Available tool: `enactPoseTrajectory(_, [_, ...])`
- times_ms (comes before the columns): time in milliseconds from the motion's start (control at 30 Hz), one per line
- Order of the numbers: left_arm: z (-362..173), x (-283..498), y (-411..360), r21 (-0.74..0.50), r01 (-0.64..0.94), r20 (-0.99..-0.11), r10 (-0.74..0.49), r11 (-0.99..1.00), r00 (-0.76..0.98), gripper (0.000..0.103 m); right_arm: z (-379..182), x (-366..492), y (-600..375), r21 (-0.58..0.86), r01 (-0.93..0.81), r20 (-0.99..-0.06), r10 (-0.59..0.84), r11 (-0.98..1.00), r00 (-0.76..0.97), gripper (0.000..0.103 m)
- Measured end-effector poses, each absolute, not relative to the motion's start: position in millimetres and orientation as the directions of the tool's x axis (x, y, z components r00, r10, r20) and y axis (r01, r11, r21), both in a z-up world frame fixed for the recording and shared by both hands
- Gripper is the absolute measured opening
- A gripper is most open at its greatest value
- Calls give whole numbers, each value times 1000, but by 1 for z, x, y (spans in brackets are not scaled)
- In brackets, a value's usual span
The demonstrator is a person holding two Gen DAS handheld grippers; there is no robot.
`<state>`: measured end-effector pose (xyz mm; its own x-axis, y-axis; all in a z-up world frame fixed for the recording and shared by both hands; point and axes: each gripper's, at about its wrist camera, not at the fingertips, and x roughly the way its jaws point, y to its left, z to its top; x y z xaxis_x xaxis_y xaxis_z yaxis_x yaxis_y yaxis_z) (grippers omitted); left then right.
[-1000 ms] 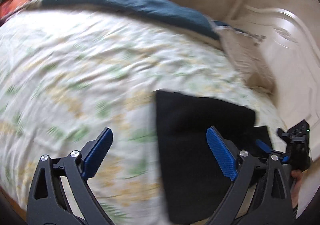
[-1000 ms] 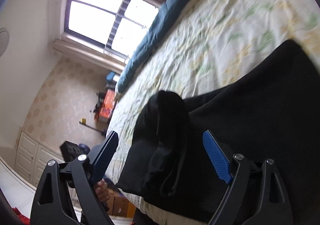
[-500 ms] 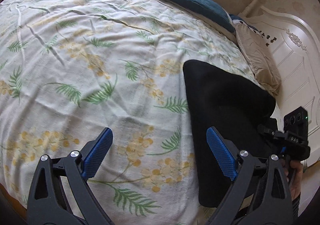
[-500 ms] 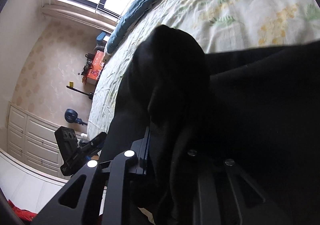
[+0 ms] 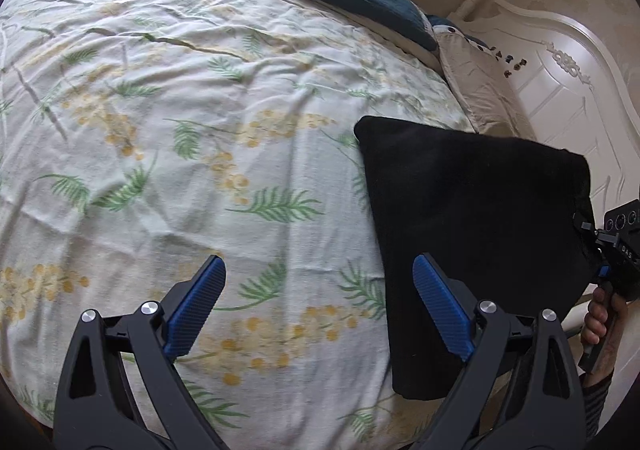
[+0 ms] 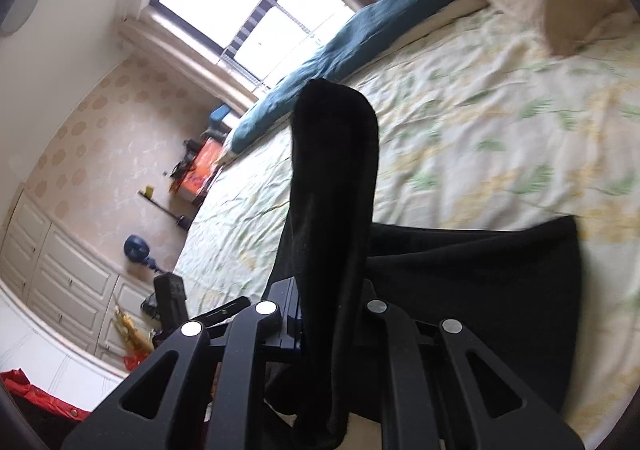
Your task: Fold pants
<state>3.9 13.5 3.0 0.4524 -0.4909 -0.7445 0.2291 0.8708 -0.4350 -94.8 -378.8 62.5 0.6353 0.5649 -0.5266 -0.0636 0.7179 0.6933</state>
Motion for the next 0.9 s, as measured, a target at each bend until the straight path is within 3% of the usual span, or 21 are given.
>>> enactPoseTrajectory(400, [-4,-3,-38,-411,316,-767,-512,855,387,95,-13,-120,-450,764,107,-545,546,637,637,12])
enactPoseTrajectory(900, [-10,-2,-46,-422,317,-770,-520,849,368,95,-56,-123,-468,864,86,-422,621,495,661,12])
